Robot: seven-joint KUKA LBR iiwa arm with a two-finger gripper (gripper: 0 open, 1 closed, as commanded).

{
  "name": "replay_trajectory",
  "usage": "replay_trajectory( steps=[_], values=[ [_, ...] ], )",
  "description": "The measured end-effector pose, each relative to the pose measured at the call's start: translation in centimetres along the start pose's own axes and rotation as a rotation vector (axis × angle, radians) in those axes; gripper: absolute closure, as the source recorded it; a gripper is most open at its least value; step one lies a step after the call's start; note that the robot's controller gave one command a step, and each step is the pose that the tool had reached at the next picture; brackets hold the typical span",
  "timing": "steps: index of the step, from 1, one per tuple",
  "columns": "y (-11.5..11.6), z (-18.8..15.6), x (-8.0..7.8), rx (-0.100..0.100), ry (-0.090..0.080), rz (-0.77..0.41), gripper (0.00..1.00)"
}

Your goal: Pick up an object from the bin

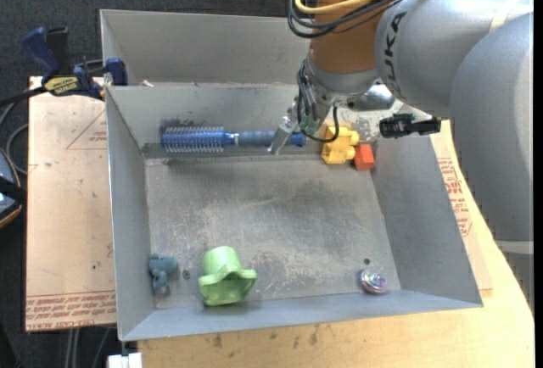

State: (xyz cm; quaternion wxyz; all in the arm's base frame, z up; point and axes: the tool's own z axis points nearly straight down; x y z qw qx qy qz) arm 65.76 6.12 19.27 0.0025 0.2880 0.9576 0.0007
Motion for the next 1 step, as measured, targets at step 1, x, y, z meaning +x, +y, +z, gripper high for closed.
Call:
replay_trajectory(
  steps=[1],
  values=[
    [0.86,-6.15,0.84,-0.001,-0.002,-0.051,1.0]
  ],
)
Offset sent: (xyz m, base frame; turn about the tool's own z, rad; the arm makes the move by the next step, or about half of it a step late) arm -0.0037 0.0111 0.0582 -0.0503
